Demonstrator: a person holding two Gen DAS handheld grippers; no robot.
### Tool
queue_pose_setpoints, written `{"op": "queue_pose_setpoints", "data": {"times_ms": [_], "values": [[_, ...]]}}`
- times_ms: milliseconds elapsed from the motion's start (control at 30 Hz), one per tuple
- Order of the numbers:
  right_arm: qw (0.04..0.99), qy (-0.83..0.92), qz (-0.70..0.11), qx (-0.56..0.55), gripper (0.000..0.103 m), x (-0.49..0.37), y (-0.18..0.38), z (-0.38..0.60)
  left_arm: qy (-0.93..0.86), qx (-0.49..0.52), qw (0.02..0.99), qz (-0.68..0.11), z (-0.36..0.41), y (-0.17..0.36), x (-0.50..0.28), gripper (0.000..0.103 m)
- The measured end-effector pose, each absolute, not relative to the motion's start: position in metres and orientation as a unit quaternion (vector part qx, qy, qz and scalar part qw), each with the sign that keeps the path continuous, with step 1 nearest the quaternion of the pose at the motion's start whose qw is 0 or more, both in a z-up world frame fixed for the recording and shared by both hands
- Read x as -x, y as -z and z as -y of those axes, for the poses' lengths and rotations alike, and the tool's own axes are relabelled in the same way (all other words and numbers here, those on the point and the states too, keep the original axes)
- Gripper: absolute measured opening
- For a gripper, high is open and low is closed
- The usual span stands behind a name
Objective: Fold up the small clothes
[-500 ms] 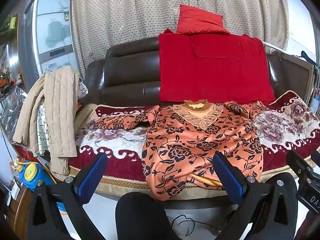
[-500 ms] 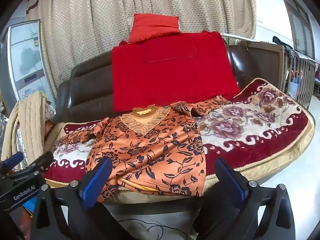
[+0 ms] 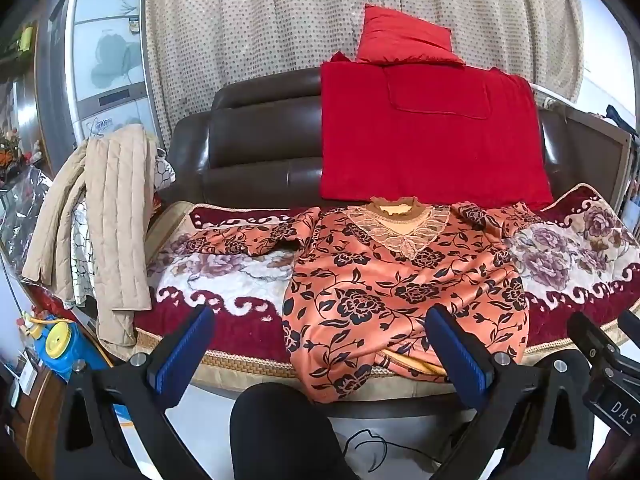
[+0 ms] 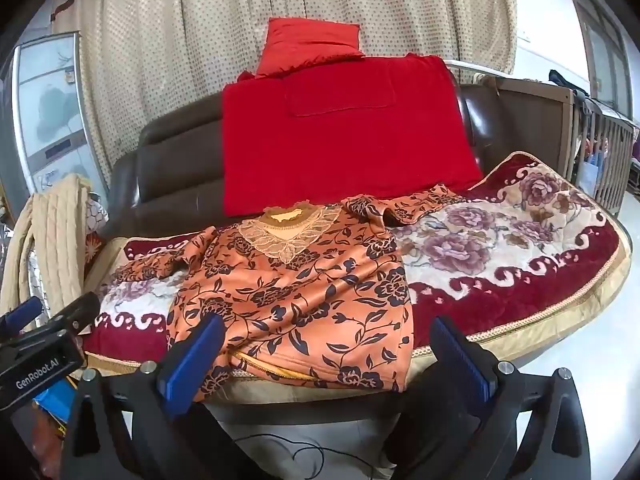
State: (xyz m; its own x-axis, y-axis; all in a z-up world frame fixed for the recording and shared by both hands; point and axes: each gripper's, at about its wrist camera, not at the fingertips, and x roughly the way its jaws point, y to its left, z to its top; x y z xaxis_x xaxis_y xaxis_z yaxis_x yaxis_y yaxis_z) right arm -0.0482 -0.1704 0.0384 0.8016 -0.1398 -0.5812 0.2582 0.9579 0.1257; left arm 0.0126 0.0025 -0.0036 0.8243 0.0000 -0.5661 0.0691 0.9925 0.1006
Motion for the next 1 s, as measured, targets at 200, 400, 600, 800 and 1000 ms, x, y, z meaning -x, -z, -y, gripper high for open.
{"op": "queue_pose_setpoints", "data": {"times_ms": [200,400,600,800,1000], "values": [[0.943,0.104,-0.3,-0.097,0.103,0.045,-0.037,0.169,0.017,-0.056,0.953,-0.299,-0.005,0.005,-0.015,0.103],[0.942,0.103,-0.304,-0.096,0.103,0.042,-0.036,0.167,0.013,-0.052,0.951,-0.304,-0.008,0.007,-0.019,0.103],[0.942,0.104,-0.304,-0.096,0.103,0.041,-0.034,0.166,0.013,-0.051,0.95,-0.307,-0.007,0.011,-0.022,0.103],[0.941,0.104,-0.308,-0.098,0.103,0.038,-0.03,0.168,0.013,-0.049,0.949,-0.31,-0.008,0.013,-0.025,0.103],[0.939,0.107,-0.311,-0.096,0.103,0.035,-0.027,0.168,0.015,-0.05,0.949,-0.311,-0.008,0.014,-0.027,0.103]]}}
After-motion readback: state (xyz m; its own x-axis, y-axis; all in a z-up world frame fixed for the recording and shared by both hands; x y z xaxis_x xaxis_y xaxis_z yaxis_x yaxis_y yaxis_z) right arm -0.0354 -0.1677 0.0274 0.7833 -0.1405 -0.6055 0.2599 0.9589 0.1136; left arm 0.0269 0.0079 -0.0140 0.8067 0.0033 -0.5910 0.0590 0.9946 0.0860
